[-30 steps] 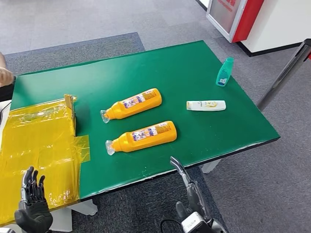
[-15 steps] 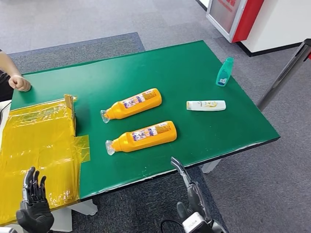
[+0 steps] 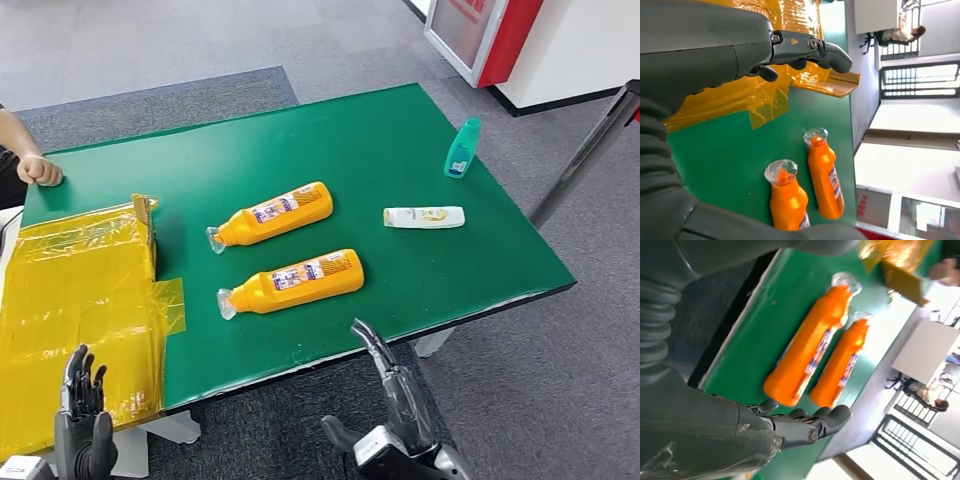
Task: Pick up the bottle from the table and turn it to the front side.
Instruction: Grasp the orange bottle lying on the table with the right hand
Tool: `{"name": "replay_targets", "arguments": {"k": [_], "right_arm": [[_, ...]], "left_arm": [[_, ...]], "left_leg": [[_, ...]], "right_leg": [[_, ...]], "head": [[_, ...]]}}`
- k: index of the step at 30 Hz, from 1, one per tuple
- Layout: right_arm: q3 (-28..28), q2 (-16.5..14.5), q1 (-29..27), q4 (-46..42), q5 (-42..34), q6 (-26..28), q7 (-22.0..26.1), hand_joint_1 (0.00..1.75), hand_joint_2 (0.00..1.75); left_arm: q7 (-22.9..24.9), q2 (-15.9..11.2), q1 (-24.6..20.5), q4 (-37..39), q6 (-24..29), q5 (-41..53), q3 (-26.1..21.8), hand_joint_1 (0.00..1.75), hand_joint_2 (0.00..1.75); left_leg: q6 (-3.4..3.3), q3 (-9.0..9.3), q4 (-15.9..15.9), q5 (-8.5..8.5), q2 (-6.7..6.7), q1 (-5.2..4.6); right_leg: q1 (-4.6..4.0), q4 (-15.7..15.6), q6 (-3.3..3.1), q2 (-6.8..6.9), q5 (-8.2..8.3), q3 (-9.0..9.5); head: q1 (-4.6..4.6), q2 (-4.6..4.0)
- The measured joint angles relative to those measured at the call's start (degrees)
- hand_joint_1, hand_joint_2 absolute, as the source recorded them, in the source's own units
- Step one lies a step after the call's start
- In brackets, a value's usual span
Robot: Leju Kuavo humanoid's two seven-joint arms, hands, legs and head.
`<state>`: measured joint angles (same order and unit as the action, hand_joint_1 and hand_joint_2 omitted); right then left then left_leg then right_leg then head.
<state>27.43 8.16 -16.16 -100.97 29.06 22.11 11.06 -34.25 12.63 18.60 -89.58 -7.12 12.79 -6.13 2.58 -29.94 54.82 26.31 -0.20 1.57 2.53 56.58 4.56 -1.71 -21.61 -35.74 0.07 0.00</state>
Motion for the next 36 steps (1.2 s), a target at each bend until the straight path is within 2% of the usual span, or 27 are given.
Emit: {"name": "replay_targets", "arguments": {"k": [3, 7, 14, 22, 28, 36], "right_arm": [[-1.9, 0.0, 2.2, -0.5, 8.8, -3.6, -4.6, 0.0, 1.75], [-5.1, 0.0, 6.9, -0.4, 18.0, -9.1, -8.0, 0.0, 1.75], [-6.5, 1.4, 21.5, 6.8, 27.6, -18.3, -14.5, 0.0, 1.75], [-2.3, 2.1, 37.7, 23.0, 31.7, -26.6, -18.2, 0.0, 1.75], [0.9, 1.4, 44.2, 32.4, 31.8, -28.7, -18.4, 0.0, 1.75], [6.1, -4.6, 52.2, 48.3, 27.2, -31.5, -17.0, 0.0, 1.75]], "left_arm": [[-1.0, -0.5, -0.7, 0.9, 0.1, 1.6, 0.4, 0.0, 1.75], [-2.1, -1.4, -1.9, 2.5, 0.4, 2.9, 1.7, 0.0, 1.75], [-2.8, -3.0, -4.8, 5.8, -0.3, 3.0, 4.7, 0.0, 1.75], [-3.3, -4.1, -7.9, 9.7, -0.5, 3.2, 7.8, 0.0, 1.75], [-3.5, -4.7, -9.3, 11.7, -0.4, 3.4, 9.3, 0.0, 1.75], [-3.7, -5.3, -11.8, 15.1, -0.1, 3.5, 11.5, 0.0, 1.75]], "left_leg": [[0.01, 0.02, 0.0, -0.01, 0.0, 0.0], [0.01, 0.04, 0.0, -0.06, 0.0, -0.01], [-0.02, 0.09, 0.0, -0.22, 0.01, -0.01], [-0.02, 0.05, 0.0, -0.32, -0.01, 0.0], [-0.02, 0.0, 0.0, -0.33, -0.02, 0.0], [0.0, 0.0, 0.0, -0.37, -0.02, 0.01]], "right_leg": [[0.0, 0.0, 0.0, 0.0, 0.01, 0.01], [0.01, 0.0, 0.0, 0.0, 0.05, 0.05], [0.01, 0.0, 0.01, -0.01, 0.17, 0.05], [0.01, 0.0, 0.0, 0.01, 0.28, 0.01], [0.01, 0.0, 0.0, 0.01, 0.28, -0.01], [-0.01, 0.0, 0.0, 0.01, 0.29, -0.04]], "head": [[0.01, 0.0], [0.01, 0.0], [0.01, 0.0], [0.0, 0.0], [0.01, 0.0], [0.0, 0.0]]}}
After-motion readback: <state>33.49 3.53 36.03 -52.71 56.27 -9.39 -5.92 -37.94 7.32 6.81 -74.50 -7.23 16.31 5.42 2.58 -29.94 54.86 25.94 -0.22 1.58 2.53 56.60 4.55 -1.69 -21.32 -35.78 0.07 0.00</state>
